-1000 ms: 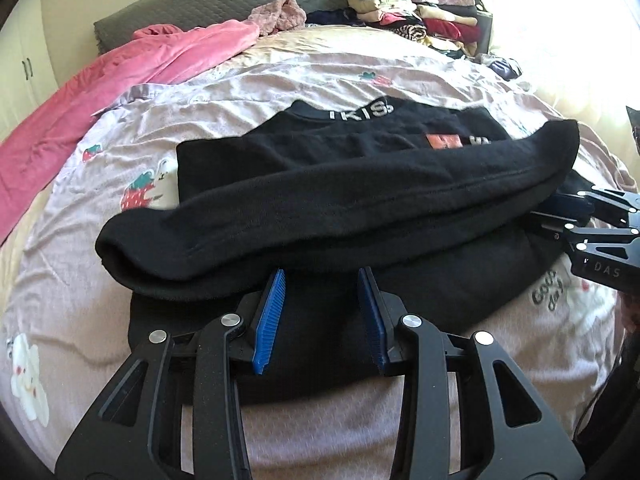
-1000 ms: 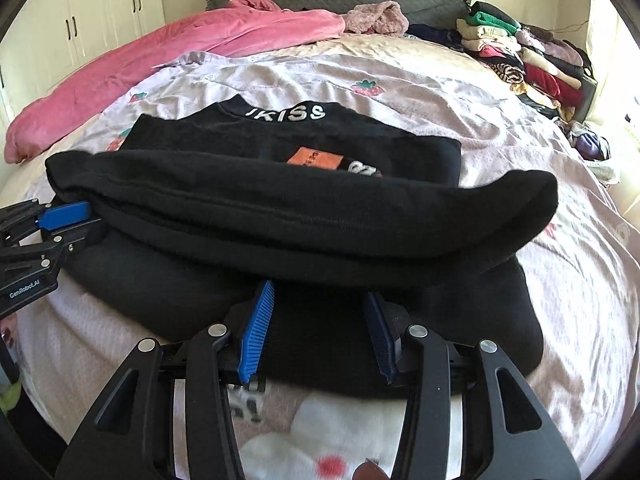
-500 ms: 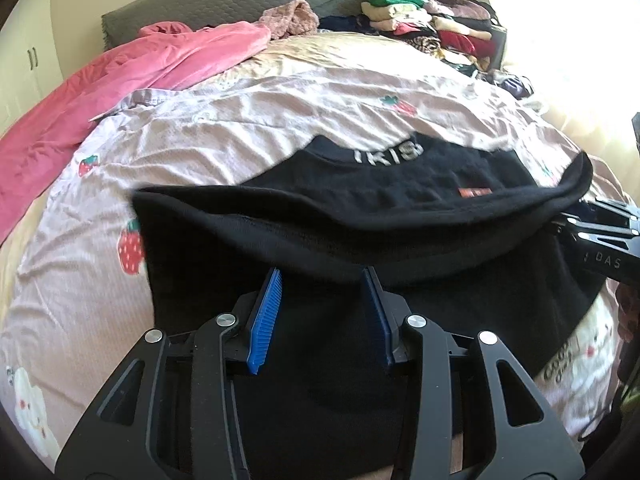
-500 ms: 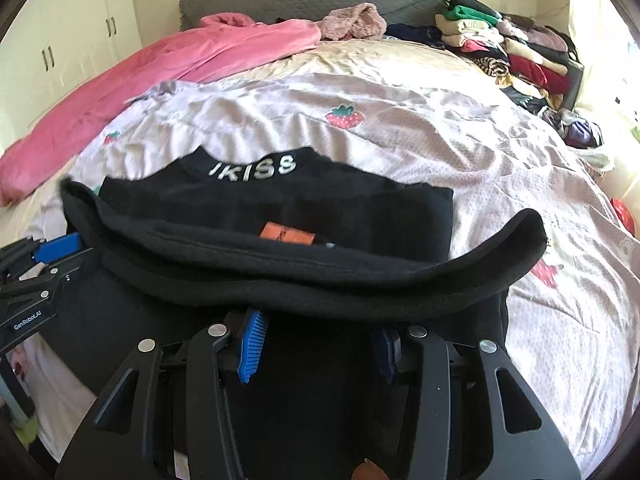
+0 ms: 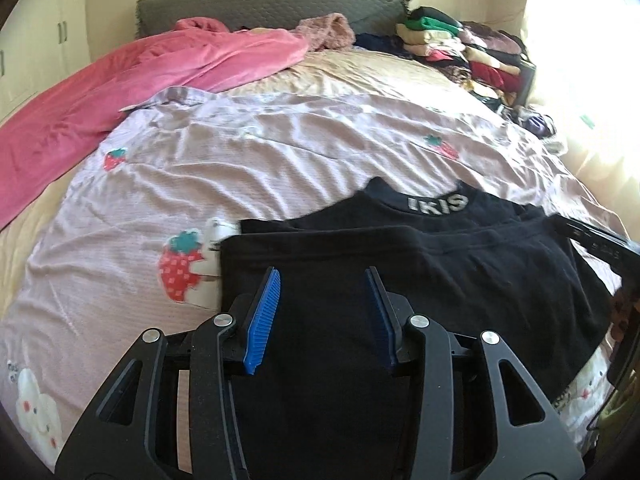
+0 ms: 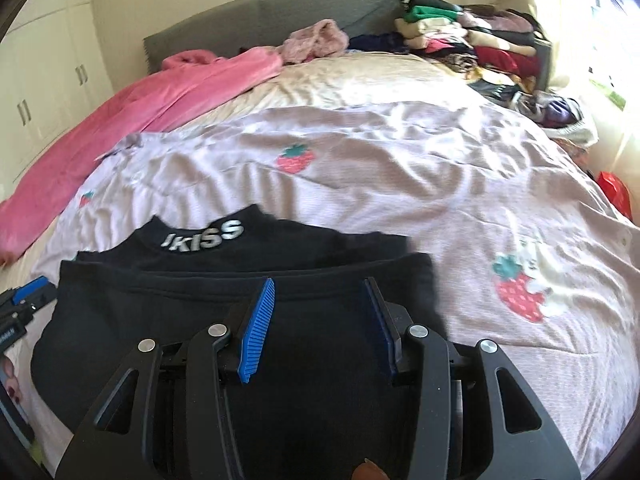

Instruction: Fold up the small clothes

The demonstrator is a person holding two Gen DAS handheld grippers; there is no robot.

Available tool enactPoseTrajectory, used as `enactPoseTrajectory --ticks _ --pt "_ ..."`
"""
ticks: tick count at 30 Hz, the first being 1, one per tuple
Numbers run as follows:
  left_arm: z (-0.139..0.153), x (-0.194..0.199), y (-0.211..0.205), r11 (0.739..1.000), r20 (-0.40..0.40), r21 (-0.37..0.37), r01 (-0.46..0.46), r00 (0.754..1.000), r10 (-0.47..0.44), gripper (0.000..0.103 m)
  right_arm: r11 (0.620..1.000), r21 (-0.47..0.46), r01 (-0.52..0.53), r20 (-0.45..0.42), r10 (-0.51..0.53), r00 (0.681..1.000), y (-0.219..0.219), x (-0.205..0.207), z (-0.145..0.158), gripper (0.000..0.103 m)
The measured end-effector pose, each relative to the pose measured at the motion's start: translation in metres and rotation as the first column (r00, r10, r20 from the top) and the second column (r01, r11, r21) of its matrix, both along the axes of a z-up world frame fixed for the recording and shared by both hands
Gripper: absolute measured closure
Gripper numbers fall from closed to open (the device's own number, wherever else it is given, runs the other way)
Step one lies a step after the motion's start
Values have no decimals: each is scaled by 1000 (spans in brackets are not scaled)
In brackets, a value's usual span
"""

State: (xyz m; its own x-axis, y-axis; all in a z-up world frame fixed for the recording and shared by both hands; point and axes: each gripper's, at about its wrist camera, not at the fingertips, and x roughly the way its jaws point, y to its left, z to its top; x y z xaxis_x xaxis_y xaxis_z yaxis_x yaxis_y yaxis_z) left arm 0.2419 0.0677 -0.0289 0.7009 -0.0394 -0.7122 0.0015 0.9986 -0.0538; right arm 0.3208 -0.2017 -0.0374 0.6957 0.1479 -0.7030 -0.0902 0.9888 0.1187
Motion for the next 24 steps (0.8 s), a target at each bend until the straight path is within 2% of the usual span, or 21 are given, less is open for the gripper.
enactPoseTrajectory --ticks 7,19,23,24 --pt "-9 8 38 994 -31 -52 -97 995 95 64 998 2 58 -9 -58 998 -44 -6 -6 58" --pt "-34 26 44 991 -119 -118 -70 991 56 64 1000 24 20 -47 -19 999 -44 9 -20 58" --pt "-37 28 43 990 -119 -122 -71 991 56 65 999 43 29 -75 -26 997 -46 18 -28 58" --pt "-37 28 43 989 -117 -127 -74 991 59 68 998 58 31 -82 -27 996 -48 21 -30 57"
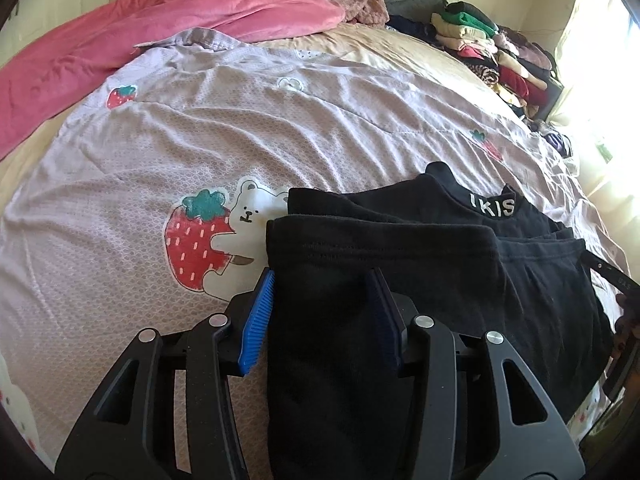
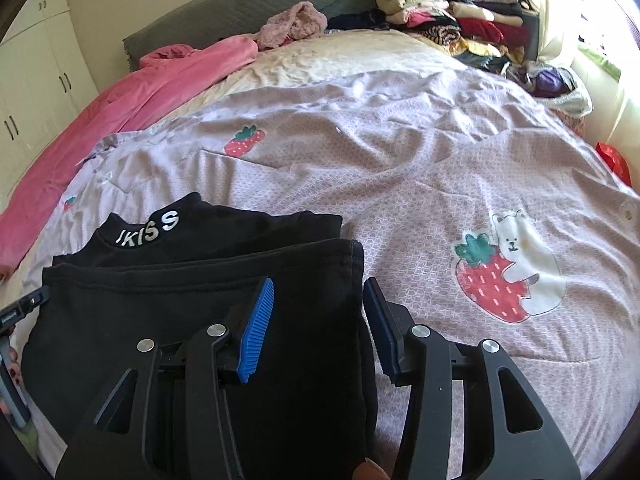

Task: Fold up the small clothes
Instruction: 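Grasp the folded edge with both tools and lift it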

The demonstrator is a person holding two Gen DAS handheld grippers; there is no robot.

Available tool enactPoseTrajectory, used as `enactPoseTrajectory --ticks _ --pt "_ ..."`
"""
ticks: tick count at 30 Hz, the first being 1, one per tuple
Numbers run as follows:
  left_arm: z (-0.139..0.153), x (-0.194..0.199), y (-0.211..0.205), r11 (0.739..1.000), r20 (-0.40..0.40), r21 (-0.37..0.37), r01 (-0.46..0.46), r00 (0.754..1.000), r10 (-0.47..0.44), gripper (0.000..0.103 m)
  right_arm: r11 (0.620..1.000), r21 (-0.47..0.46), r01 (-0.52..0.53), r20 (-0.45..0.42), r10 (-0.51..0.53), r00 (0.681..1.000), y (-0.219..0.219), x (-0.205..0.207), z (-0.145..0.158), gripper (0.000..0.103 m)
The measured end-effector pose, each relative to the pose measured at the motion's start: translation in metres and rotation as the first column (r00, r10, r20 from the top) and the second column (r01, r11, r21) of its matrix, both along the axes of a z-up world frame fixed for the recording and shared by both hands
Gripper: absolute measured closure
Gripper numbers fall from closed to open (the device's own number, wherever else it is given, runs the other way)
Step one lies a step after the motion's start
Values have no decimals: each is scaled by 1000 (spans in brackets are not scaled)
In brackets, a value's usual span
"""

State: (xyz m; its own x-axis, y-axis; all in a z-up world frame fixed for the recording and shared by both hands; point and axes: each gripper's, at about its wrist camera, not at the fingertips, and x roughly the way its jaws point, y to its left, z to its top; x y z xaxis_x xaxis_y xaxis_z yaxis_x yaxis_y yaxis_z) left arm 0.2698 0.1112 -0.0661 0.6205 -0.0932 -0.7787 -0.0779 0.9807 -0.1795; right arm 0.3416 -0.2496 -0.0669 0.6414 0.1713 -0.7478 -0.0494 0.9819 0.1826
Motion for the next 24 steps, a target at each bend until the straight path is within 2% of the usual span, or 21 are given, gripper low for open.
enactPoseTrajectory --ticks 2,3,4,5,6,9,13,18,24 --pt "-1 -1 0 1000 3 4 -3 1000 3 74 1000 24 11 -9 -11 1000 -4 5 -3 56" --pt "-1 -1 0 1000 5 6 -4 1000 4 82 999 38 11 -12 -11 1000 -5 6 -4 56" --pt "0 -1 0 1000 8 6 -6 1000 6 85 999 51 7 -14 -7 1000 -6 7 -5 59" --pt "1 -2 0 1000 11 9 -7 1000 7 88 998 59 -1 -13 2 1000 -6 7 -5 66" --pt "2 -3 0 1000 14 13 -8 1000 7 93 997 68 -19 -14 20 1000 -5 6 -4 80" --pt "10 -9 1 1000 41 14 -15 999 14 97 998 48 -28 4 28 1000 -2 2 3 92" --pt "30 -21 -4 999 109 42 -11 994 6 97 998 53 -33 70 29 997 -6 -8 24 94" --pt "51 -20 -8 998 156 65 -2 988 -8 97 999 51 -21 156 13 988 -7 -15 44 94" --pt "50 -8 0 997 158 71 -26 987 14 97 999 42 -14 232 4 973 -1 -6 53 94"
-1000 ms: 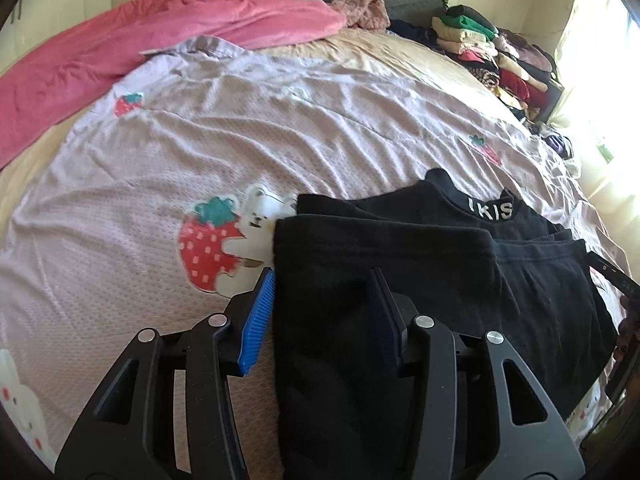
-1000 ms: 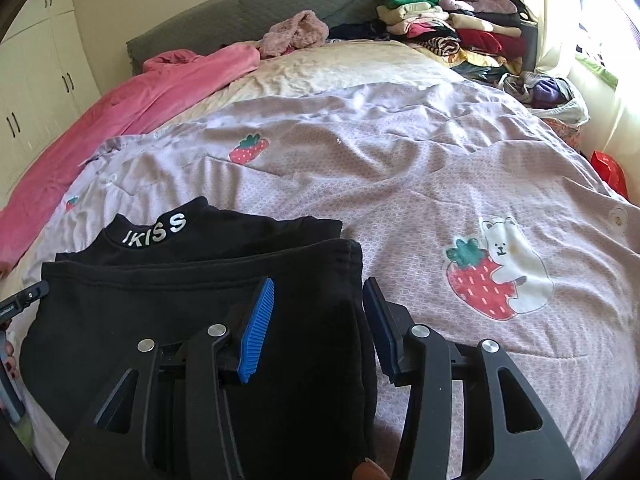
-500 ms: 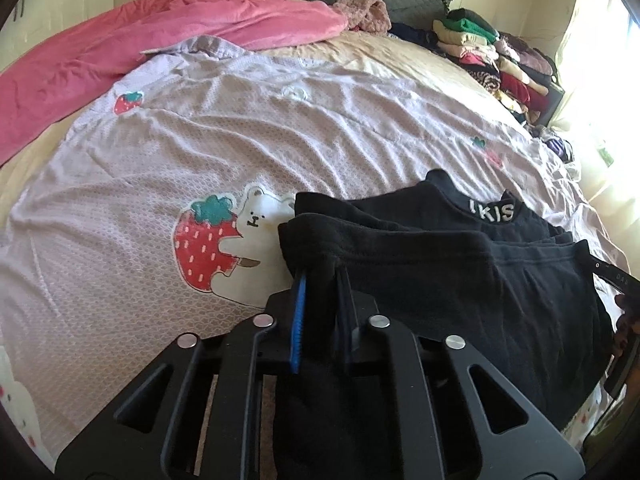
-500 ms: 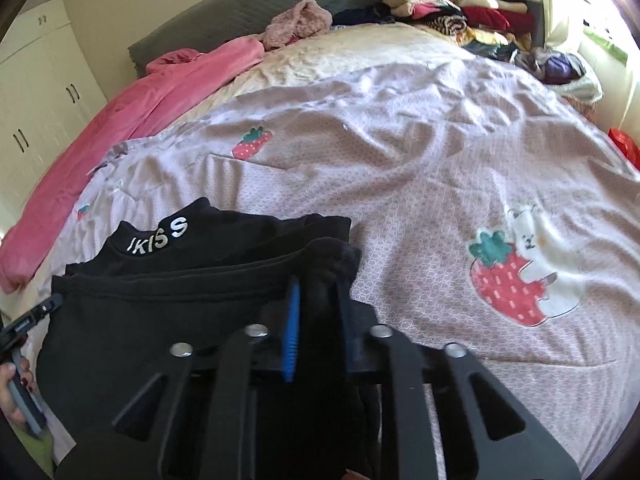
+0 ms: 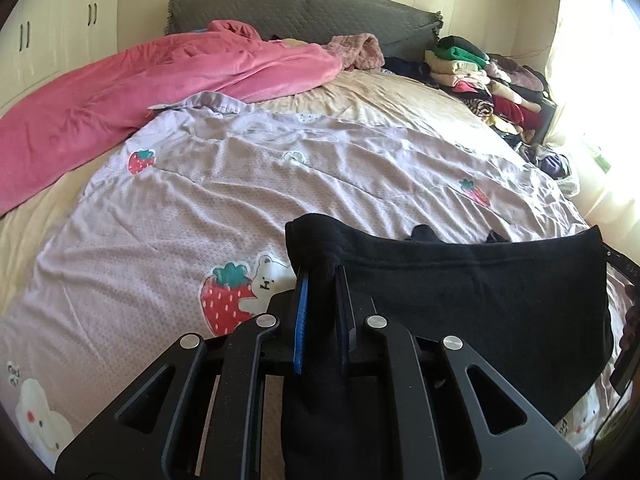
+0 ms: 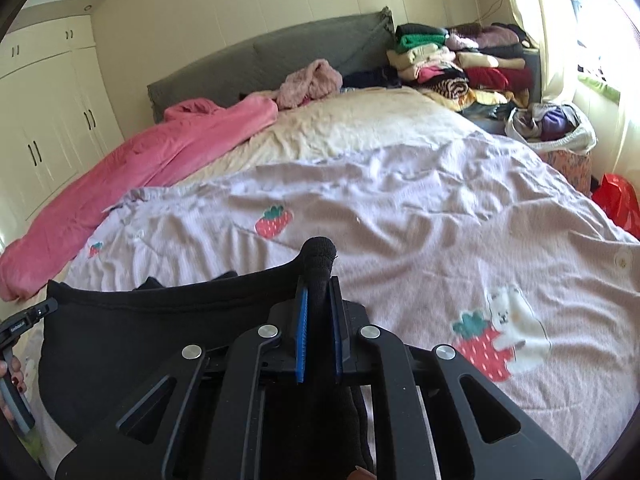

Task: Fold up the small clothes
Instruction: 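Grasp the folded edge with both tools and lift it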

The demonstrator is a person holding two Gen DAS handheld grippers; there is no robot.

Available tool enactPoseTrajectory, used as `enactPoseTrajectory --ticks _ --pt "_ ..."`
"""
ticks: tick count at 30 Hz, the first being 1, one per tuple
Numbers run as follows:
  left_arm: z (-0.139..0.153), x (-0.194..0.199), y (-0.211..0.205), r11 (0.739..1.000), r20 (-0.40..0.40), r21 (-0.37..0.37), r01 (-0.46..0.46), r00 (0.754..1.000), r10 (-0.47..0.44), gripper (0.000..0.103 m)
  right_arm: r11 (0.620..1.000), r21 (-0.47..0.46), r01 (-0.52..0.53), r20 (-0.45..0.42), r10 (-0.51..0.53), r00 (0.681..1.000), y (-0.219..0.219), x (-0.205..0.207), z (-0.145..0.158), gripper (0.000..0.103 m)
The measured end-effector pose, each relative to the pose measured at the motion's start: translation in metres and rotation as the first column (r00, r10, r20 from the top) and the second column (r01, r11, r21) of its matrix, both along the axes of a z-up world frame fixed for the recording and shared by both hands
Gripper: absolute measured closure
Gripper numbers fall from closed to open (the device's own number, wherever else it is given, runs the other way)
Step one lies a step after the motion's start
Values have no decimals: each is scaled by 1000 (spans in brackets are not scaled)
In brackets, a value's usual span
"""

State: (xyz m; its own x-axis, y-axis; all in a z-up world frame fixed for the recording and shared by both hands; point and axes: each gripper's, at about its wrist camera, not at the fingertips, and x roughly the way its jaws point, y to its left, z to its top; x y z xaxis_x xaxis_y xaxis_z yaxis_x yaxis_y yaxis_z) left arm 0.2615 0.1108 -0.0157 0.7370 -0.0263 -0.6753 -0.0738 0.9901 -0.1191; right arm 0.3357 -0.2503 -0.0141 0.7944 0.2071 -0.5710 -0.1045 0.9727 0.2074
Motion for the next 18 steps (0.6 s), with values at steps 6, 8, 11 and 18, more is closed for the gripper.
enactPoseTrajectory --ticks 6,8,11,18 --pt "-13 17 -2 1000 -27 13 -3 1000 3 97 999 -9 36 -49 -36 998 -2 14 -17 94" --pt "-19 21 -4 1000 -41 28 -8 999 9 97 999 0 51 -62 -50 997 -4 16 -23 94" --pt "-29 26 -7 999 -67 41 -20 998 23 97 998 -7 62 -79 -63 995 -4 19 -29 94" --pt "-45 31 -2 999 -99 34 -28 995 32 96 994 -64 86 -162 -95 982 -1 26 -50 93"
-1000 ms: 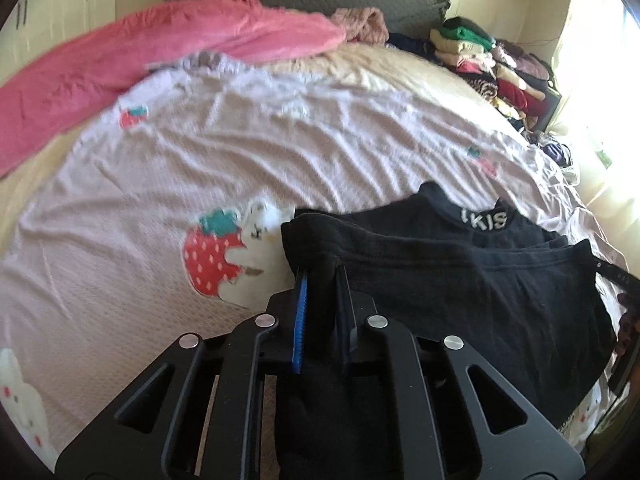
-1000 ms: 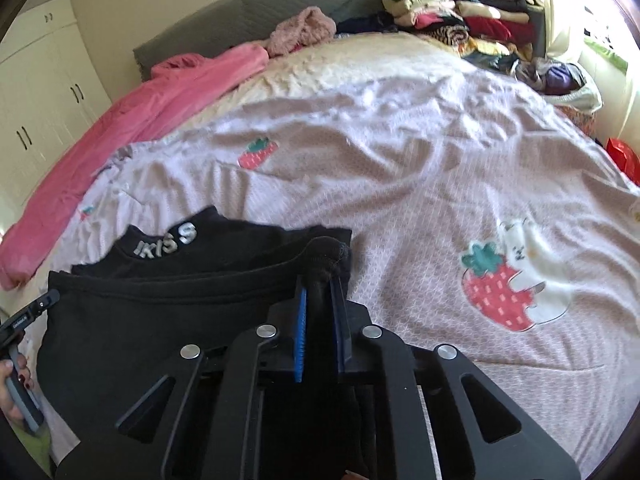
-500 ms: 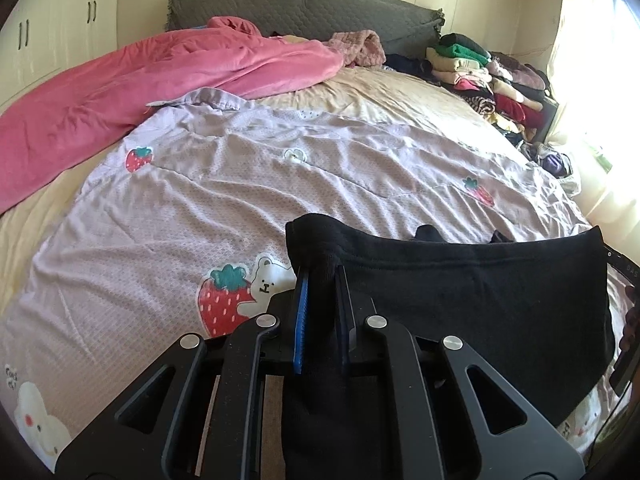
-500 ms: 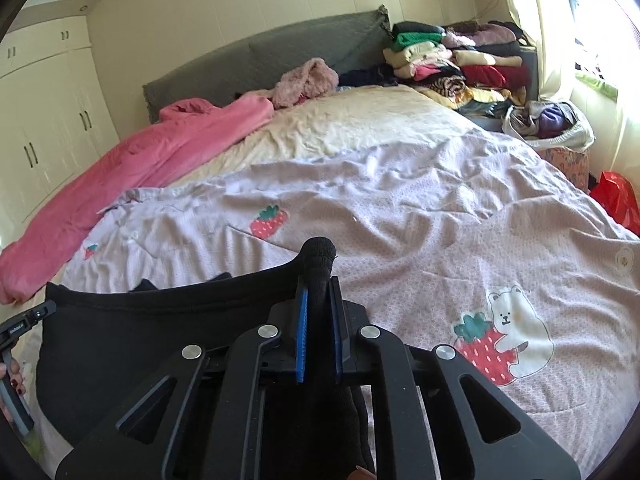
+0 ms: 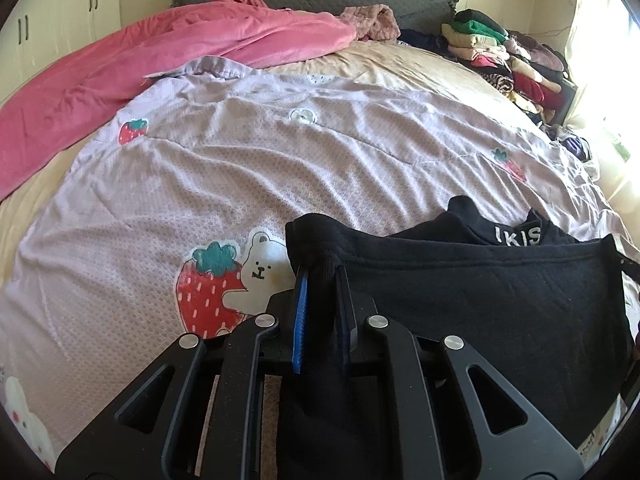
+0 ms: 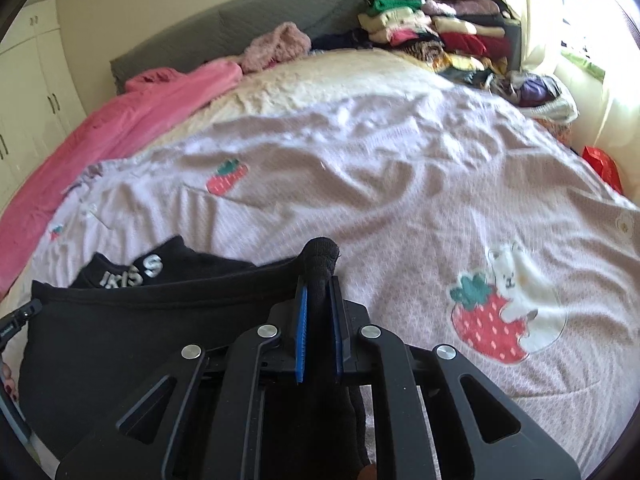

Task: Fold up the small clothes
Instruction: 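Grasp the folded edge with both tools and lift it, then lower the folded edge onto the sweatshirt and open both tools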

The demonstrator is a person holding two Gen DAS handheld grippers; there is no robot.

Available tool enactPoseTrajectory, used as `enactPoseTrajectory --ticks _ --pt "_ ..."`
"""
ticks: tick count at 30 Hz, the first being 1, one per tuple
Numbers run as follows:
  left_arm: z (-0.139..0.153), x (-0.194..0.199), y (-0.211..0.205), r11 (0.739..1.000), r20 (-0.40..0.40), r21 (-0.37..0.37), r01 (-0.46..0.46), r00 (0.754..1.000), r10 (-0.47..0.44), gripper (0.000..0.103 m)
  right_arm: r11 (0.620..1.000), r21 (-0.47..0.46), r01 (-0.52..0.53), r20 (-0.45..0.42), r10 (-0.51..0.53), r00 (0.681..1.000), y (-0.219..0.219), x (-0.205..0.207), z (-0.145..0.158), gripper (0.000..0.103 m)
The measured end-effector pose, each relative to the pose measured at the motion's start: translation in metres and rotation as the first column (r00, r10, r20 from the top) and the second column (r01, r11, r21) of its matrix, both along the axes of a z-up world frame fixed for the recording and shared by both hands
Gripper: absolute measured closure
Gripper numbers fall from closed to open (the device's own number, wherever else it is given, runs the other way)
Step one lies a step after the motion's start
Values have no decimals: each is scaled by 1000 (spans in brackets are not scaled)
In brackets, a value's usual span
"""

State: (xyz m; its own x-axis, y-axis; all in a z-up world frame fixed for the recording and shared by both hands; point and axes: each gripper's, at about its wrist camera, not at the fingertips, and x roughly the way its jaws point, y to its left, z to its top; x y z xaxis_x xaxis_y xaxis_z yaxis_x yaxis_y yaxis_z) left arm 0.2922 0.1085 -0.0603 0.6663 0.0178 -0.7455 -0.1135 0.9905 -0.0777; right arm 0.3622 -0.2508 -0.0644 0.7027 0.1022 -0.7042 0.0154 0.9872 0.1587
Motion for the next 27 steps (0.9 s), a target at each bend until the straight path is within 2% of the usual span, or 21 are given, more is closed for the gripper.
enactPoseTrajectory --ticks 5,10,11,12,14,15,16,21,23,27 --pt "-6 2 0 1000 -11 13 -10 1000 10 93 1000 -1 28 -40 -28 999 -5 3 -9 89" --pt "-11 3 -1 999 -21 35 -18 1000 19 87 999 -8 52 -45 -52 998 -9 1 -11 72" --pt "-11 4 -1 999 -21 36 -20 1000 21 85 999 -6 54 -44 -55 998 -10 0 -10 71" --pt "-10 3 -1 999 -22 40 -24 999 25 79 999 -5 52 -40 -52 998 -10 -1 -8 68" --pt "-8 1 -2 999 -25 48 -25 999 26 76 999 -12 40 -26 -41 999 -9 -6 -2 62" --pt "-5 -1 -3 999 -23 47 -22 999 23 74 999 -18 40 -20 -40 999 -8 -8 1 55" --pt "-3 -2 -3 999 -21 45 -19 1000 20 72 999 -17 38 -6 -39 999 -7 -12 5 52" --pt "16 -21 -6 999 12 42 1 1000 -1 64 1000 16 7 69 -8 998 -1 -32 28 48" --pt "23 -30 -9 999 21 42 13 1000 -14 61 999 31 -27 101 23 995 7 -45 38 41" --pt "34 -47 -16 999 36 32 37 999 -38 59 991 40 -128 128 122 984 31 -73 52 35"
